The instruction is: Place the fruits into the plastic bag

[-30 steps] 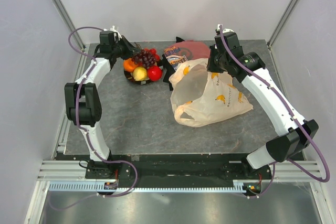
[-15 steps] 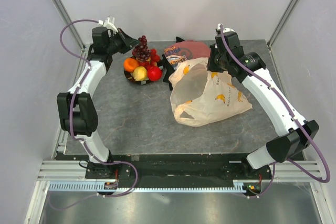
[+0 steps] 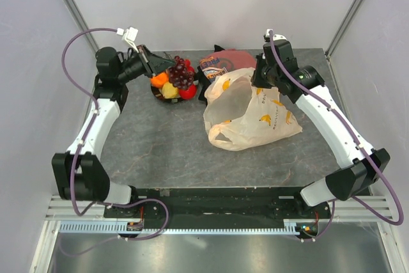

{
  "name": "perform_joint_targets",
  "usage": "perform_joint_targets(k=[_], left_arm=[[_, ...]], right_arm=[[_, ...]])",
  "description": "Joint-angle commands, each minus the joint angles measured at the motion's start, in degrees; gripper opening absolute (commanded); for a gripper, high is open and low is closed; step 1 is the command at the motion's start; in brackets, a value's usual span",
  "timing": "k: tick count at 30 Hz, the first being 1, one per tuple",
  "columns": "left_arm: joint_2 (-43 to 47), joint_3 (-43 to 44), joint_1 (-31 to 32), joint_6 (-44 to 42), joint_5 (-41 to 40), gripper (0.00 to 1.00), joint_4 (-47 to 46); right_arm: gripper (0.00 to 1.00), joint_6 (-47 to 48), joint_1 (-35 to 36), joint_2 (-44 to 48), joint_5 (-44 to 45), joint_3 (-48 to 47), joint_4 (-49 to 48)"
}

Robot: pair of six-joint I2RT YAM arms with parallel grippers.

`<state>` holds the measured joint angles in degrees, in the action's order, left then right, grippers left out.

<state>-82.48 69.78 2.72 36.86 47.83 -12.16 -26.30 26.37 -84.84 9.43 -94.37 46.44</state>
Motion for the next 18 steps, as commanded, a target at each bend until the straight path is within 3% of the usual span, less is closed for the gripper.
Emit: perform_joint_targets(k=[1, 9, 18], left_arm=[[8.3, -4.4, 1.5, 0.8, 9.1, 0.02, -2.7], [16.6, -13.6, 11.1, -7.4, 2.5, 0.01, 10.0], [13.1, -14.5, 19.7, -10.3, -3.7, 0.02, 14.0]], right_arm=[[0.0, -0.9, -0.2, 2.2, -1.0, 0.6, -2.7], [0.0, -1.6, -0.2, 2.4, -3.5, 0.8, -4.6], [0.0, -3.5, -0.2, 3.1, -7.7, 3.5, -6.5]])
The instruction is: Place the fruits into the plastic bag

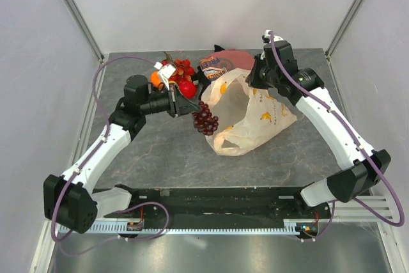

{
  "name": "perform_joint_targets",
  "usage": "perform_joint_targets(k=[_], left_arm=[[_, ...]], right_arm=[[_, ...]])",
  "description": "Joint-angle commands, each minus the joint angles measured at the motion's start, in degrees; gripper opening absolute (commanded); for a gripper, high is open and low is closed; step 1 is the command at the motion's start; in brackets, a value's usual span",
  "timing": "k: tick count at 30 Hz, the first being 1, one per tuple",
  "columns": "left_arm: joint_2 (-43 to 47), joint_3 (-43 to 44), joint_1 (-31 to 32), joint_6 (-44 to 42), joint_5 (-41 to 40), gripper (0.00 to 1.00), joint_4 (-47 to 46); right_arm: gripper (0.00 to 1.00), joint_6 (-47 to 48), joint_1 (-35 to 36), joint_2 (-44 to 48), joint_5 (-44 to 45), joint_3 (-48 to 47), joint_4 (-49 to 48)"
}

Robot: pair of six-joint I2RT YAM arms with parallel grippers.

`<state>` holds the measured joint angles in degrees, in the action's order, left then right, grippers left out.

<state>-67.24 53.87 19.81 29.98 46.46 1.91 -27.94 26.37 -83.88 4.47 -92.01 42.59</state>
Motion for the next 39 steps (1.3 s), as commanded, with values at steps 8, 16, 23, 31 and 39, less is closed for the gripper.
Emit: perform_joint_targets(k=[8, 16, 23, 31, 39], left_arm=[[-13.5, 9.9, 11.9, -4.7, -4.0, 0.02, -0.2], [-19.0, 15.4, 16.2, -3.1, -4.7, 0.02, -1.1], [-23.4, 19.4, 17.6, -1.4, -7.1, 0.02, -0.6], [-21.5, 16.1, 17.6, -2.3, -19.6, 0.02, 3.8], [-29.2, 23.6, 21.3, -1.9, -15.9, 0.02, 1.0]], right_arm=[[0.0, -4.2, 0.0, 3.5, -4.3, 4.9, -4.4], [0.0, -6.0, 0.3, 5.0, -5.9, 7.9, -5.4], [0.0, -6.1, 0.4, 5.0, -6.3, 8.0, -5.8], [0.0, -6.9, 1.1, 5.0, -6.3, 8.5, -6.6], [0.0, -7.5, 2.6, 4.6, -6.7, 9.0, -7.1]])
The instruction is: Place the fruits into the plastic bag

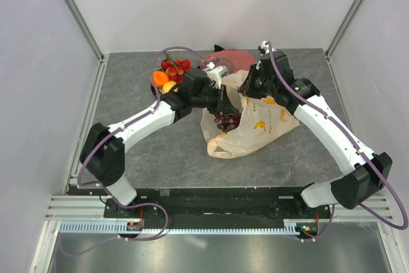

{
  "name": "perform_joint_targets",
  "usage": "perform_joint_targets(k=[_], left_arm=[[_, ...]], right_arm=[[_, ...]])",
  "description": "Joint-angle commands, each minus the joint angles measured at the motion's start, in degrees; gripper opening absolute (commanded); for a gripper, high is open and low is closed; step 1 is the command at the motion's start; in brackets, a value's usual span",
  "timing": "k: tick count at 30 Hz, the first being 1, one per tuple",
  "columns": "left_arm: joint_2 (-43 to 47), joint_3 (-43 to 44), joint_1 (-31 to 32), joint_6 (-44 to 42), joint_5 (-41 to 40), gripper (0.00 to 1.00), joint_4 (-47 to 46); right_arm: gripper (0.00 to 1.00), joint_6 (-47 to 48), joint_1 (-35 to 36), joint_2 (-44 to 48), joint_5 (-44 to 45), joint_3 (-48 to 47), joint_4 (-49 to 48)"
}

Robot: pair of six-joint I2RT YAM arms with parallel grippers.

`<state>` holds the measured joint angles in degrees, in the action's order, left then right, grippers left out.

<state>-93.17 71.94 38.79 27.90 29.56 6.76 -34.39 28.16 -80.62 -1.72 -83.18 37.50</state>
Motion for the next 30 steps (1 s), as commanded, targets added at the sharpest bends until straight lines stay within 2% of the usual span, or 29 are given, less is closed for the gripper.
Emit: perform_joint_targets(k=[1, 8, 13, 20, 23, 26, 27, 30], left_arm=[[-3.9, 6.1, 3.0, 0.2, 1.1, 0.01, -3.9], [-7.6, 8.7, 3.8, -2.5, -3.7, 0.02, -6.0], [-10.4, 7.7, 3.9, 2.2, 2.2, 0.02, -17.0], [-14.1, 6.2, 3.9, 3.4, 5.1, 0.02, -17.8], [-13.6, 4.9, 3.9, 2.3, 5.2, 0.06, -17.4], [-11.9, 3.8, 3.8, 0.9, 4.5, 0.36, -16.2], [-11.3, 3.5, 3.8, 0.0, 4.0, 0.5, -15.6], [-8.2, 1.5, 3.0, -1.5, 1.4, 0.68, -14.1]], right_arm=[[0.0, -1.1, 1.2, 1.4, -0.5, 0.2, -2.0], [0.0, -1.9, 2.2, 2.0, 0.0, 1.3, -2.5], [0.0, -1.9, 2.2, 2.1, 0.0, 1.8, -2.8], [0.0, -1.7, 2.3, 2.4, 1.0, 3.1, -3.1], [0.0, -1.8, 2.3, 2.3, 1.2, 3.2, -3.2], [0.0, -1.6, 2.2, 2.3, 1.3, 3.3, -3.3], [0.0, -1.7, 2.3, 2.3, 1.3, 3.3, -3.3], [0.0, -1.8, 2.3, 2.4, 1.4, 3.5, -3.2]])
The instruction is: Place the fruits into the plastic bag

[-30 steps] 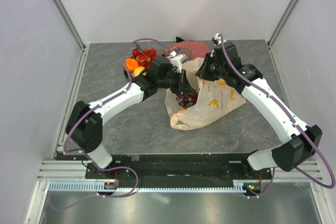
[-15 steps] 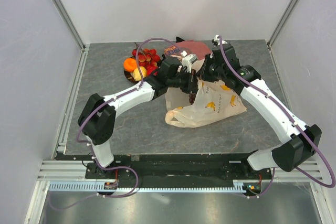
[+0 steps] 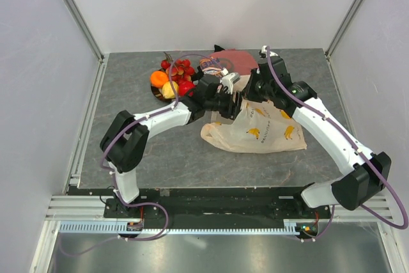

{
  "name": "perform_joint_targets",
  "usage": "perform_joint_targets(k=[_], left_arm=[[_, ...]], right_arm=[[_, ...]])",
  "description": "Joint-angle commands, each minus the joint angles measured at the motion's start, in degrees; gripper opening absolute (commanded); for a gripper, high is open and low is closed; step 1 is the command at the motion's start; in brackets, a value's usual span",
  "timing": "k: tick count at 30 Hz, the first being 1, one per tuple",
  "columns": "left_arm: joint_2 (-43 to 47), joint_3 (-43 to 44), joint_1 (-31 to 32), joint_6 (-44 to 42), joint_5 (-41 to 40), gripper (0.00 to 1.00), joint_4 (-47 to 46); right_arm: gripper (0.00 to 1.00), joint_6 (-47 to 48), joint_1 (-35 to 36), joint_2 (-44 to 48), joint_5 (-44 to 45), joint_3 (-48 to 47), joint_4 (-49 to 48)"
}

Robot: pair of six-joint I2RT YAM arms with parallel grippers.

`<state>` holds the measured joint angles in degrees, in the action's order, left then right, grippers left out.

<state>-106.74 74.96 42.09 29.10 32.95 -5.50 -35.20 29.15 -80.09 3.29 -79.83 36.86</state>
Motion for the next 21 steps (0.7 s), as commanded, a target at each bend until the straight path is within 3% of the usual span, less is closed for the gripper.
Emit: perform_joint_targets(k=[1, 7, 12, 21], left_arm=[[6.5, -3.1, -0.7, -2.9, -3.0, 0.74, -1.6], [16.6, -10.3, -4.1, -6.2, -7.0, 0.79, 1.7], [25.9, -13.7, -6.9, -14.1, -12.6, 0.86, 5.1], [23.8, -12.3, -7.7, -24.8, -17.7, 0.96, 4.1]], right_arm=[[0.0, -1.0, 1.3, 1.9, -3.6, 0.4, -2.6], [0.0, -1.1, 1.4, 2.2, -1.8, 1.2, -2.3], [0.0, -0.7, 0.8, 2.4, -1.4, 1.4, -1.8], [0.0, 0.0, -0.4, 3.1, -0.7, 2.3, -1.3]])
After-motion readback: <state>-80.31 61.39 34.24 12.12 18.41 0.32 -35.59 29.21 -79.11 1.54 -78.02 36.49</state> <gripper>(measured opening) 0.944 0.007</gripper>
